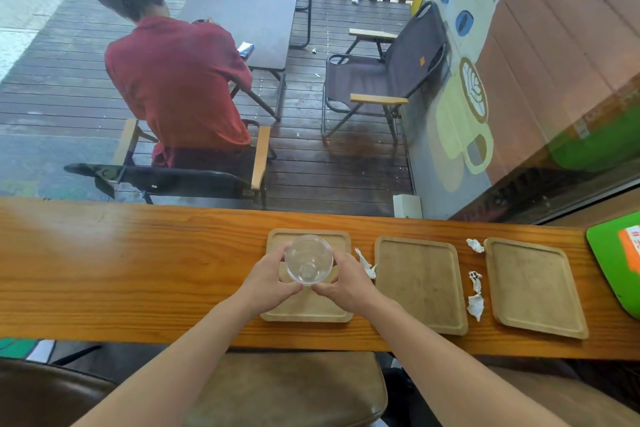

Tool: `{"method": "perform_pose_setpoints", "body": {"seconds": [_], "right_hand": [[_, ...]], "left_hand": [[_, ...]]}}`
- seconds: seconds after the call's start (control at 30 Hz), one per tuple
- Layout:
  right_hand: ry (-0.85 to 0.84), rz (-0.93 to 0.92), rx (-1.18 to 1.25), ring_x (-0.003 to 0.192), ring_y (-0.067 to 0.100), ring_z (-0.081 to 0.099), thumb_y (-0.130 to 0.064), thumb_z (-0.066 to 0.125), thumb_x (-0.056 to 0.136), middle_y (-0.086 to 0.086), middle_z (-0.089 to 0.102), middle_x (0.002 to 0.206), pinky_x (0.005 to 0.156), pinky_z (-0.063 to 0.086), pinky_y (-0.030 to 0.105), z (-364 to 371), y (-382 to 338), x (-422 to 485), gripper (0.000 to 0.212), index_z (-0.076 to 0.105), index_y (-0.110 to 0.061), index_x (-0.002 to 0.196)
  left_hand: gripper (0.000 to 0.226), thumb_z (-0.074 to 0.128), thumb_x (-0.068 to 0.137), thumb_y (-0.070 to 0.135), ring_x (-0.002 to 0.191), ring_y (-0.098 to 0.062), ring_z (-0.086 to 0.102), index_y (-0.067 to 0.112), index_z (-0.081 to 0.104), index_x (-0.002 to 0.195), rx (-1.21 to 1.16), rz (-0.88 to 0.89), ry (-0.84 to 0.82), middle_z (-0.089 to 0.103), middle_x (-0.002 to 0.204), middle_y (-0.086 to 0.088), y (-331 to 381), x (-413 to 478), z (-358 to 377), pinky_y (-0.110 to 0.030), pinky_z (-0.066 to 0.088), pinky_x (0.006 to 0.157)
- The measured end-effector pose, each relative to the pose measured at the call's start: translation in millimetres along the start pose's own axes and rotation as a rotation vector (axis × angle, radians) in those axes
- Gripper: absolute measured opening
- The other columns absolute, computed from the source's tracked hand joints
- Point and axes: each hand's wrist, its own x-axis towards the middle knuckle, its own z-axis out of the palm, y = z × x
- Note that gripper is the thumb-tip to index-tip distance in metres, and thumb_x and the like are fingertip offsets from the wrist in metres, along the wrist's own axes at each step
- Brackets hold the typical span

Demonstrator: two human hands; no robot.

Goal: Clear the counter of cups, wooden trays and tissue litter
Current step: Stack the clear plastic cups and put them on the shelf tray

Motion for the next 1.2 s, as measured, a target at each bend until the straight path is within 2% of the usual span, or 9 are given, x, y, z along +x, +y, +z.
{"method": "perform_pose_setpoints", "body": {"seconds": [0.13, 0.27, 0.37, 0.5, 0.67, 0.83, 0.97, 1.03, 1.2], "right_hand": [[-0.013, 0.027, 0.012, 0.114, 0.014, 0.054, -0.032, 0.085, 0.073, -0.011, 0.052, 0.130, 0.097, 0.053, 0.043, 3, 3, 2, 0.076, 0.046, -0.037, 0.138], [-0.009, 0.085, 0.014, 0.127, 0.016, 0.049, -0.024, 0.088, 0.070, -0.006, 0.050, 0.137, 0.105, 0.046, 0.038, 4, 8, 6, 0.089, 0.040, -0.031, 0.145], [-0.017, 0.164, 0.050, 0.133, 0.019, 0.045, -0.021, 0.088, 0.070, -0.002, 0.044, 0.143, 0.106, 0.043, 0.036, 3, 9, 8, 0.103, 0.027, -0.029, 0.153], [-0.032, 0.120, 0.104, 0.127, 0.015, 0.047, -0.020, 0.089, 0.070, -0.009, 0.050, 0.132, 0.094, 0.042, 0.026, 2, 8, 9, 0.091, 0.039, -0.035, 0.144], [-0.035, 0.084, 0.169, 0.121, 0.013, 0.051, -0.028, 0.089, 0.071, -0.014, 0.052, 0.127, 0.098, 0.049, 0.034, -2, -2, 1, 0.083, 0.045, -0.034, 0.141], [-0.025, 0.067, 0.202, 0.114, 0.016, 0.059, -0.042, 0.087, 0.070, -0.014, 0.053, 0.132, 0.096, 0.053, 0.042, -22, -13, -12, 0.085, 0.044, -0.036, 0.142], [0.000, 0.062, 0.236, 0.117, 0.017, 0.058, -0.045, 0.087, 0.070, -0.012, 0.053, 0.136, 0.097, 0.053, 0.045, -52, -19, -27, 0.083, 0.043, -0.035, 0.140], [0.032, 0.078, 0.257, 0.118, 0.020, 0.057, -0.045, 0.087, 0.070, -0.008, 0.054, 0.137, 0.097, 0.054, 0.046, -67, -19, -38, 0.083, 0.044, -0.031, 0.140], [0.142, 0.110, 0.314, 0.112, 0.016, 0.060, -0.042, 0.087, 0.071, -0.005, 0.056, 0.131, 0.089, 0.057, 0.037, -107, -11, -79, 0.080, 0.046, -0.029, 0.138]], "left_hand": [[0.076, 0.083, 0.074, 0.022, 0.087, -0.013, 0.063, 0.040, 0.043, 0.136, 0.009, -0.028, -0.025, 0.055, 0.115, 0.022, -7, 4, 2, -0.018, 0.052, 0.069], [0.083, 0.084, 0.073, 0.011, 0.100, -0.022, 0.064, 0.035, 0.042, 0.140, -0.036, -0.125, -0.015, 0.056, 0.125, 0.009, -12, 10, 5, -0.037, 0.057, 0.086], [0.088, 0.086, 0.069, 0.006, 0.105, -0.029, 0.063, 0.037, 0.042, 0.140, -0.111, -0.199, -0.004, 0.056, 0.126, 0.009, -13, 13, 7, -0.039, 0.056, 0.083], [0.083, 0.088, 0.068, 0.014, 0.105, -0.023, 0.062, 0.051, 0.044, 0.127, -0.188, -0.208, -0.005, 0.055, 0.122, 0.015, -10, 12, 8, -0.038, 0.058, 0.082], [0.085, 0.090, 0.065, 0.031, 0.099, -0.019, 0.063, 0.045, 0.043, 0.135, -0.213, -0.177, -0.055, 0.050, 0.126, 0.015, -4, 7, 5, -0.023, 0.056, 0.063], [0.085, 0.088, 0.069, 0.036, 0.102, -0.022, 0.065, 0.038, 0.042, 0.140, -0.214, -0.109, -0.092, 0.048, 0.131, 0.010, 11, 5, -1, -0.029, 0.059, 0.071], [0.075, 0.088, 0.068, 0.041, 0.096, -0.015, 0.066, 0.043, 0.044, 0.130, -0.227, -0.007, -0.134, 0.053, 0.126, 0.014, 37, 9, -3, -0.027, 0.058, 0.070], [0.080, 0.088, 0.067, 0.044, 0.094, -0.014, 0.068, 0.038, 0.045, 0.134, -0.201, 0.034, -0.156, 0.054, 0.126, 0.014, 53, 12, -1, -0.028, 0.059, 0.070], [0.077, 0.089, 0.065, 0.043, 0.096, -0.015, 0.067, 0.038, 0.049, 0.132, -0.142, 0.195, -0.243, 0.060, 0.123, 0.012, 106, 19, 17, -0.036, 0.059, 0.082]]}}
